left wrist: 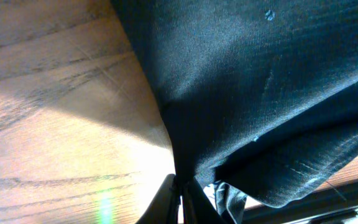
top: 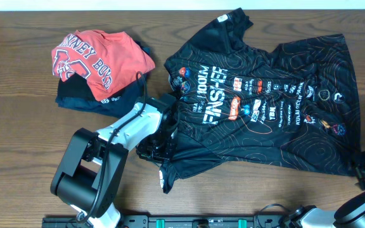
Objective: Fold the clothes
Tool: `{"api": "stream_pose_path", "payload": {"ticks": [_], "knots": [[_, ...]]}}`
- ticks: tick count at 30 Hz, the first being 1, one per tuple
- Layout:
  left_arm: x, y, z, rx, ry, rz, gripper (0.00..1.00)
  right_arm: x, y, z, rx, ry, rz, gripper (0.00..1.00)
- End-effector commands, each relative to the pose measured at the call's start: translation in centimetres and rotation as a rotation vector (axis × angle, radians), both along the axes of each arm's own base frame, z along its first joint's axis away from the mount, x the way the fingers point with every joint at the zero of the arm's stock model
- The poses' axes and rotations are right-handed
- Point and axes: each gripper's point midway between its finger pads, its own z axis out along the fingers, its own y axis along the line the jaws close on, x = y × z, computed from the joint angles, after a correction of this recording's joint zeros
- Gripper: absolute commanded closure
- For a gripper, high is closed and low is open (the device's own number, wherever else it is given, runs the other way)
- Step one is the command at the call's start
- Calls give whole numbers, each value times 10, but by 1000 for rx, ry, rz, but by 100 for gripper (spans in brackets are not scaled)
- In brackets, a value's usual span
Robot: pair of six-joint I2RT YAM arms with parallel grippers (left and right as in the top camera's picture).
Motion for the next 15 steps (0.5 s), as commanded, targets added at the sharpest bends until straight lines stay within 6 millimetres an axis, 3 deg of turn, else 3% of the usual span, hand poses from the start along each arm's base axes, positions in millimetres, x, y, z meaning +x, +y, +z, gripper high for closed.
{"api": "stream_pose_path", "payload": {"ticks": [1, 7, 12, 15], "knots": [[0, 3, -2, 17, 9, 10, 94, -18, 7, -17, -2, 57, -63, 56], [0, 3, -2, 17, 9, 10, 94, -18, 0, -33, -67, 30, -97, 57], [0, 3, -2, 18, 9, 9, 94, -7, -14, -32, -124, -17, -100, 57], [0, 3, -2, 17, 8, 9, 94, -1, -18, -31, -137, -46, -98, 64]]}}
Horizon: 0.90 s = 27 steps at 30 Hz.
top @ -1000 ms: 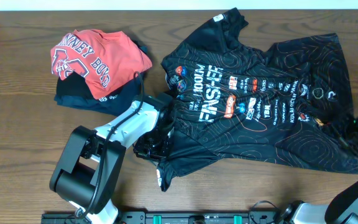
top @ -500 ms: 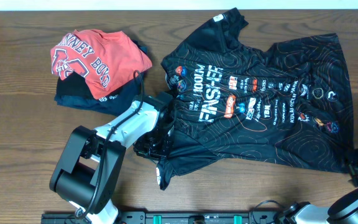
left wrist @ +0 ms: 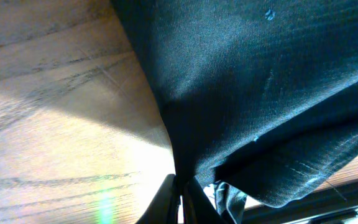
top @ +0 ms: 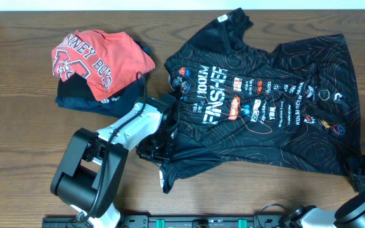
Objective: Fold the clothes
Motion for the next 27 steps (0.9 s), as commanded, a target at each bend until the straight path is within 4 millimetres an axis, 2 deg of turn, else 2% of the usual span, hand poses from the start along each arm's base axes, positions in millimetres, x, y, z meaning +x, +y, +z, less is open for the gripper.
{"api": "stream_pose_path", "payload": {"ticks": [1, 3, 6, 8, 12, 16, 22, 27], "knots": [[0, 3, -2, 16, 7, 9, 94, -1, -2, -1, -7, -6, -22, 65], [1, 2, -3, 14, 3, 10, 94, 0, -2, -1, -4, -8, -22, 66], [1, 2, -3, 13, 1, 10, 94, 2, -4, -1, -14, -16, -21, 60], [1, 2, -3, 13, 1, 10, 93, 4, -6, -3, -28, -28, -21, 61], [1, 2, -3, 14, 2, 10, 94, 8, -10, -3, -48, -52, -20, 73], [-1, 3, -2, 18, 11, 9, 94, 12, -15, 2, -62, -64, -20, 99], [-18, 12, 7, 59, 84, 17, 94, 14, -21, 29, -52, -46, -22, 99], [-33, 19, 20, 94, 138, 29, 94, 8, -31, 58, -116, -13, -36, 99]]}}
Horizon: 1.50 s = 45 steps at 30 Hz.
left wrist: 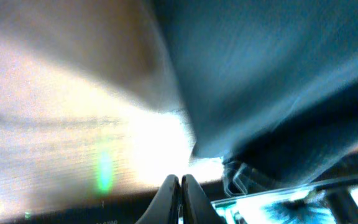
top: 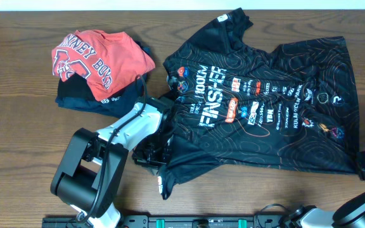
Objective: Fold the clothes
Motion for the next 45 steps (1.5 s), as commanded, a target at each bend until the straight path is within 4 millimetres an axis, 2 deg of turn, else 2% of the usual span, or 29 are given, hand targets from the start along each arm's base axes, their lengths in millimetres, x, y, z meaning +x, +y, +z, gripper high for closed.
{"api": "stream_pose_path", "payload": {"ticks": [1, 5, 11, 13, 14, 15, 17, 19, 25, 26, 27, 28, 30, 31, 33, 35, 36, 37, 43, 44, 45], "knots": [[-5, 5, 9, 21, 9, 14, 94, -2, -19, 30, -104, -3, -25, 99], [-7, 6, 15, 19, 6, 14, 94, -1, -19, 40, -122, -20, -26, 99], [-6, 3, 16, 3, -5, 16, 94, 5, -14, 40, -93, -56, -16, 99], [-5, -7, 15, -55, -6, 14, 71, 7, -12, 39, -85, -65, -12, 99], [-4, -14, 15, -87, -7, 16, 52, 8, -12, 39, -83, -69, -10, 99], [-4, -22, 14, -123, -10, 21, 39, 9, -11, 39, -80, -72, -8, 99], [-3, -36, 11, -183, -25, 15, 27, 9, -10, 39, -75, -77, -6, 99], [-1, -46, 3, -217, -61, -13, 22, 10, -10, 39, -73, -80, -6, 99], [-1, -63, -10, -265, -117, -75, 21, 12, -9, 39, -66, -92, -3, 99], [1, -65, -10, -272, -127, -78, 26, 13, -8, 39, -61, -98, -1, 99], [4, -67, -11, -281, -141, -81, 38, 14, -8, 39, -60, -103, 0, 99], [5, -68, -11, -286, -149, -81, 43, 14, -8, 39, -60, -103, 0, 99], [6, -69, -12, -286, -151, -78, 64, 14, -8, 39, -60, -103, 0, 99], [4, -68, -11, -280, -144, -72, 71, 14, -8, 39, -60, -103, 0, 99], [1, -65, -10, -267, -127, -67, 70, 14, -8, 39, -61, -103, 0, 99], [-4, -62, -9, -251, -104, -64, 34, 14, -8, 39, -61, -103, 0, 99], [-7, -60, -8, -242, -90, -63, 28, 14, -8, 39, -61, -103, 0, 99], [-10, -58, -7, -233, -76, -62, 23, 14, -8, 39, -61, -103, 0, 99], [-26, -45, 9, -181, 3, -49, 20, 14, -8, 39, -61, -104, 0, 99], [-27, -45, 13, -183, 2, -48, 16, 14, -8, 39, -61, -104, 0, 99], [-28, -45, 18, -189, 0, -45, 4, 14, -8, 39, -61, -104, 0, 99]]}}
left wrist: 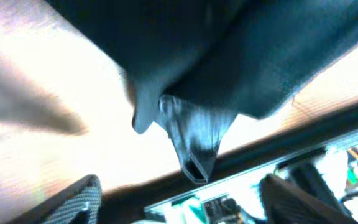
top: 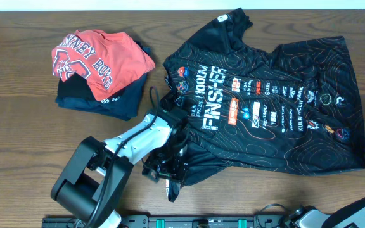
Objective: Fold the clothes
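Observation:
A black T-shirt with "100KM FINISHER" print lies spread face up over the middle and right of the table. My left gripper sits at its front left sleeve. In the left wrist view the left gripper is open, its fingers wide apart and empty. The sleeve's hem hangs loose just ahead of them. My right gripper shows only as a dark shape at the right edge, beside the shirt's front right corner. Its jaws cannot be made out.
A folded pile with a red shirt on top of dark garments lies at the back left. Bare wooden tabletop lies to the left, and the front rail runs along the near edge.
My left gripper has opened and let go of the sleeve, and now sits a little further right and nearer the front edge. The shirt's body lies flatter, its right hem straighter.
My left gripper was shut on the shirt's front left sleeve at the first two moments, while the right gripper sat by the front right corner. Then the shirt had shifted toward the front, still held. Now the sleeve is released and the shirt lies spread.

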Tool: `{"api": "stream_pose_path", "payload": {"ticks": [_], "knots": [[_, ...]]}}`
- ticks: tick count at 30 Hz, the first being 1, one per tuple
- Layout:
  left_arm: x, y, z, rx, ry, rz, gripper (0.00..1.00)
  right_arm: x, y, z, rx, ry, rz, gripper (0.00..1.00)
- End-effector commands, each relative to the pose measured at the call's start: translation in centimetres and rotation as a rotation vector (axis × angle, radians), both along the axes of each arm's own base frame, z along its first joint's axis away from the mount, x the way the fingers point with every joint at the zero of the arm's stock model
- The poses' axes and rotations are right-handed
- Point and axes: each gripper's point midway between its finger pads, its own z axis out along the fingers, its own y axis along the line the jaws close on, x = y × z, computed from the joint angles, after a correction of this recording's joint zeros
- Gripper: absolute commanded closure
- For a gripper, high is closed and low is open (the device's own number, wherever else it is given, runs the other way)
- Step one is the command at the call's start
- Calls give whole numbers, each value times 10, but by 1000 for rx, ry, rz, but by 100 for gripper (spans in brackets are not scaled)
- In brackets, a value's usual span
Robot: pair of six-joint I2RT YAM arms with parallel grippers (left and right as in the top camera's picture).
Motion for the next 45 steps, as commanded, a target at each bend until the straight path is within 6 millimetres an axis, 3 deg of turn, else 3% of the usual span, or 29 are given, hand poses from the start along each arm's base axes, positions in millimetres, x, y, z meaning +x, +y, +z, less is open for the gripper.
{"api": "stream_pose_path", "payload": {"ticks": [1, 4, 8, 9, 11, 12, 18, 23, 27, 33, 39, 45], "knots": [[3, -8, 22, -52, -29, 27, 2, 3, -5, 8, -22, -20, -8, 99], [-7, -17, 33, -112, -5, 41, 2, 3, -5, 8, -22, -20, -8, 99], [-20, -22, 30, -127, 20, 15, 2, 3, -5, 8, -22, -21, -8, 99], [-22, -23, 26, -130, 16, 6, 4, 4, -5, 8, -22, -23, -8, 99], [-24, -24, 19, -139, 5, -8, 25, 4, -5, 8, -22, -25, -7, 99], [-25, -24, 15, -139, 1, -9, 31, 4, -5, 8, -22, -25, -7, 99], [-36, 2, -18, 5, -43, 7, 31, 5, -5, 8, -21, -27, -6, 99], [-36, 2, -29, 1, -63, 35, 36, 5, -5, 8, -19, -32, -5, 99], [-33, -1, -31, -8, -76, 44, 63, 5, -5, 8, -18, -32, -5, 99], [-35, -4, -29, -24, -59, 55, 94, 5, -5, 8, -18, -32, -5, 99], [-43, 1, -12, -8, -9, 38, 94, 9, -4, 9, -13, -53, 1, 99], [-23, 28, 13, 106, -126, 17, 94, 34, -8, 15, -27, -161, 75, 99]]}}
